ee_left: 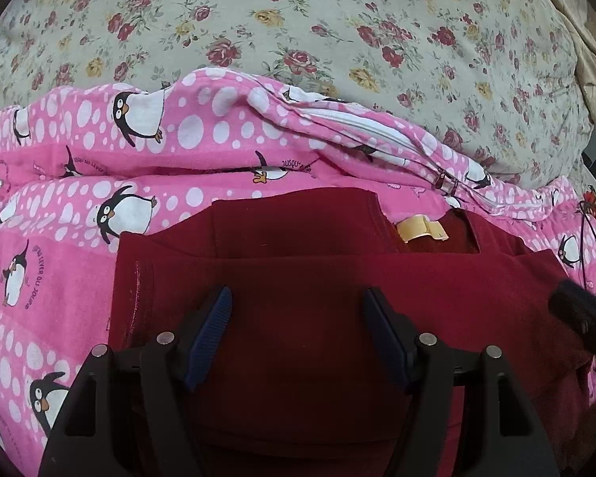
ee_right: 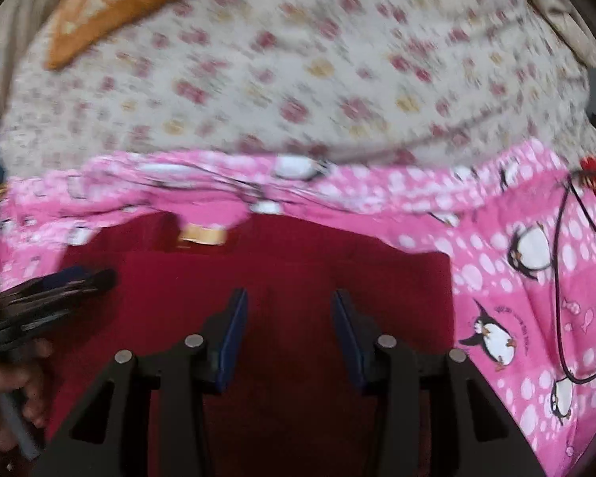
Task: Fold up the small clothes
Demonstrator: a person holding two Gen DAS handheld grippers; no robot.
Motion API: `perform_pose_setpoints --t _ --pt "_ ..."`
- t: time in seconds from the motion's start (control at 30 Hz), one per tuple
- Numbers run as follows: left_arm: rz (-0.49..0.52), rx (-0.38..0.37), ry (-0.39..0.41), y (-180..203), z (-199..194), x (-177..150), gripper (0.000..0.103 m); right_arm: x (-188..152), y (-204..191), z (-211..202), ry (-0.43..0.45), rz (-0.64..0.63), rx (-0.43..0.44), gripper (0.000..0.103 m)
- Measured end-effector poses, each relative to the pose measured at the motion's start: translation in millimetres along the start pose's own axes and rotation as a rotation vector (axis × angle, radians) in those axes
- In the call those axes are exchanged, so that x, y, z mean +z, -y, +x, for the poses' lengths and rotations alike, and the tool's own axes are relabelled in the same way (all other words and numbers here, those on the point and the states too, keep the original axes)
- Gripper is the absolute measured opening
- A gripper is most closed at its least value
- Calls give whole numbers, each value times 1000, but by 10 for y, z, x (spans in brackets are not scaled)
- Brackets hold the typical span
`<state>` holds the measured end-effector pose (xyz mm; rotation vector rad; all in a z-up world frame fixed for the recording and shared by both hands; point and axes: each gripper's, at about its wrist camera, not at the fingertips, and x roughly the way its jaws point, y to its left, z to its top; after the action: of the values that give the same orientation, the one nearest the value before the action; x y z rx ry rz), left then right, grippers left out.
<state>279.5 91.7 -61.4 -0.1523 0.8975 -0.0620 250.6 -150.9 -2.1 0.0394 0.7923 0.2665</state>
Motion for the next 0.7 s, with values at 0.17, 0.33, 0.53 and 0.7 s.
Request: perform_pose_setpoints --t 0.17,0.33,0.53,0.7 --pt "4 3 0 4 7 1 53 -205 -208 316 -122 -112 -93 67" --pt "6 5 0 10 12 1 54 -210 -186 286 -120 -101 -89 70" --pt "8 1 1 6 13 -1 55 -226 -169 273 -110 -98 -91 73" --pt "6 -10 1 0 19 3 57 -217 -161 291 -115 -91 -81 73"
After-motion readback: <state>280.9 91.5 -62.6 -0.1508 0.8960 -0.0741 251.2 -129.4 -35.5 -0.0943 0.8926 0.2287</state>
